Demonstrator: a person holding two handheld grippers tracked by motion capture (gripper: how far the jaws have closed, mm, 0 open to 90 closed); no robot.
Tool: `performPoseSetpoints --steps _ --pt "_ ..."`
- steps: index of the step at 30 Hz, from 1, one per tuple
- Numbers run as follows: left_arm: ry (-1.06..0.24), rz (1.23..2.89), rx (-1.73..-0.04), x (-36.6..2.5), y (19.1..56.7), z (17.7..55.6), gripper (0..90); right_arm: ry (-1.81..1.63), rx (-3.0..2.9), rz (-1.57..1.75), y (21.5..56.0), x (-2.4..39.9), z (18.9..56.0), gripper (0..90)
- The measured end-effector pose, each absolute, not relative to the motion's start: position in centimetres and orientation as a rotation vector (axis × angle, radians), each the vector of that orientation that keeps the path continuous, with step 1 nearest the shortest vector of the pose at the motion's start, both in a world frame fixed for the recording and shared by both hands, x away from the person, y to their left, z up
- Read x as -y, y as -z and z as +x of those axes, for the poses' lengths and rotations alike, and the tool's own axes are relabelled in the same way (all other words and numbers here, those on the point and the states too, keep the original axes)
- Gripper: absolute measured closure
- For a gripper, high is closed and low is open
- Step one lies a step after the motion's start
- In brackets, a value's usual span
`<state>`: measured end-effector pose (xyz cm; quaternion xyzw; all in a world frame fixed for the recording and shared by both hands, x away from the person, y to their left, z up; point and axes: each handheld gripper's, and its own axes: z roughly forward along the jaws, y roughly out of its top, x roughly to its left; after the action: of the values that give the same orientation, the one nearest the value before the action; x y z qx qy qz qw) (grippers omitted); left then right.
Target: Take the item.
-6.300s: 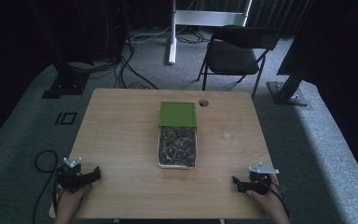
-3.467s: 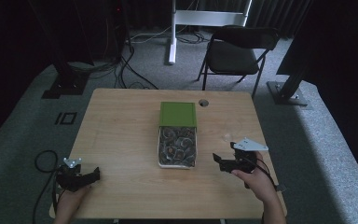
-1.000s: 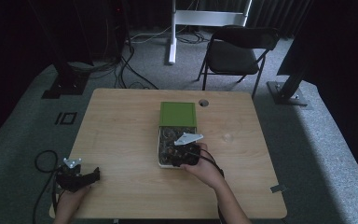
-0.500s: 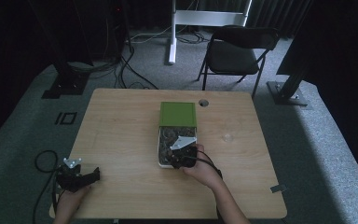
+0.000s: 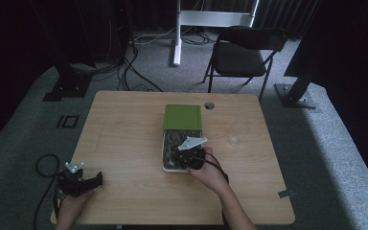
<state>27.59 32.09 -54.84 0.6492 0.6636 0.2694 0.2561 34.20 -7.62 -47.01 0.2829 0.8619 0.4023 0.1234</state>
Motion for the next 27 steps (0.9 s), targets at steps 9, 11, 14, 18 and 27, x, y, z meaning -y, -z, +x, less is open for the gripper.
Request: performPoseSetpoints --steps 9,11,14,18,27 --pt "-0.731 1.760 -1.801 -32.1 54.8 27.6 0.3 -1.258 -2.477 0.855 45.8 8.2 34.2 81.6" --pt "-0.732 1.763 -1.800 -32.1 54.8 27.6 0.3 -1.266 -2.462 0.855 45.3 8.5 34.3 81.6" --pt "-0.731 1.760 -1.801 -32.1 54.8 27.6 0.3 -1.297 -2.441 0.865 44.6 8.9 34.5 81.5" --pt "-0.731 1.761 -1.801 -32.1 54.8 27.6 0.3 -1.340 -2.417 0.873 43.8 9.4 34.6 81.5" --pt "-0.731 1.761 -1.801 -32.1 54.8 27.6 0.3 -1.366 -2.348 0.917 42.6 10.6 35.0 81.6"
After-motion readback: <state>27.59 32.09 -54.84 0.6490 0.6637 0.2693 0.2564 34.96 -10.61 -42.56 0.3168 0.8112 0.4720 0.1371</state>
